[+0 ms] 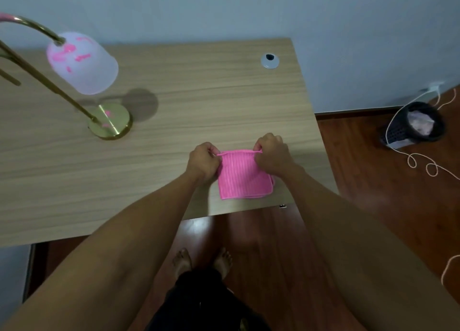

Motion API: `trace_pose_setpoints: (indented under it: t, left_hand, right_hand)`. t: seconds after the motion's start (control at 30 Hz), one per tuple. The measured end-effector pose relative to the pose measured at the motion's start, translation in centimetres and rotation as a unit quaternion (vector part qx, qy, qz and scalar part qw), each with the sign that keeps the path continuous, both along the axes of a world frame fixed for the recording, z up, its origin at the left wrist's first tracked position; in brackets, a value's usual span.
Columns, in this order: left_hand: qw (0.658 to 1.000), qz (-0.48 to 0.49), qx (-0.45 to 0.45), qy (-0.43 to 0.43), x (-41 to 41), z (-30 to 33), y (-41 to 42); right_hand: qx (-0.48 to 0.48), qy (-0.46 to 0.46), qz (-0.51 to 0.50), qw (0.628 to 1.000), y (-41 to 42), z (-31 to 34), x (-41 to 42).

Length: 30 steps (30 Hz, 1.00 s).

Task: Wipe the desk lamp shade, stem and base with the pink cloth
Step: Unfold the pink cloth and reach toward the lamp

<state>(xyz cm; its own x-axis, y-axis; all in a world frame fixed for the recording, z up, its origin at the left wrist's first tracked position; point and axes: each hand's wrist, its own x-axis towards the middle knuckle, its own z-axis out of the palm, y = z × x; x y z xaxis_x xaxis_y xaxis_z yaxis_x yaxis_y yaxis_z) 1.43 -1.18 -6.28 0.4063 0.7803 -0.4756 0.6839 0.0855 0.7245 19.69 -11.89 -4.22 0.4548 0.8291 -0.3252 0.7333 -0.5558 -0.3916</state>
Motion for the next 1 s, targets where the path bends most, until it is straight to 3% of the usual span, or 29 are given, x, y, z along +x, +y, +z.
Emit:
trace_pose_setpoints:
  t: [0.1,0.17,0.27,0.47,0.63,0.77,0.9,1.0]
  left_hand:
    - [0.995,0.032,-0.063,-0.077,-0.3,1.2,0.0]
    - [0.987,0.035,-0.11,-0.111,-0.5,2.6,0.1]
    - [0.981,0.017,-0.135,-0.141,-1.0,4.8,0.2]
    - [0.984,-0.054,-0.052,-0.16,-2.3,10.7,1.0]
    - [0.978,-0.091,0.001,-0.19,-2.6,16.5,2.6]
    - [0.975,-0.114,0.05,-0.186,-3.4,20.4,4.2]
    - [0.974,-0.046,0.088,-0.204,-4.9,22.3,5.4]
    - [0.967,0.051,0.149,-0.201,-6.6,22.4,7.0]
  right_hand:
    - [0.016,0.095,-0.061,0.993,-0.2,0.8,0.0]
    - [0.033,0.205,-0.097,0.973,-0.6,1.8,-0.1]
    - [0.006,0.298,-0.059,0.953,-1.5,4.0,-0.7]
    - [-0.04,0.292,-0.033,0.955,-0.7,8.8,-2.3]
    - [-0.052,0.414,-0.027,0.908,2.3,13.1,-3.3]
    - [-0.057,0.406,0.019,0.912,4.8,16.3,-5.8]
    - [0.019,0.427,-0.018,0.904,7.0,17.7,-8.3]
    - [0.116,0.384,-0.066,0.914,8.6,17.8,-9.6]
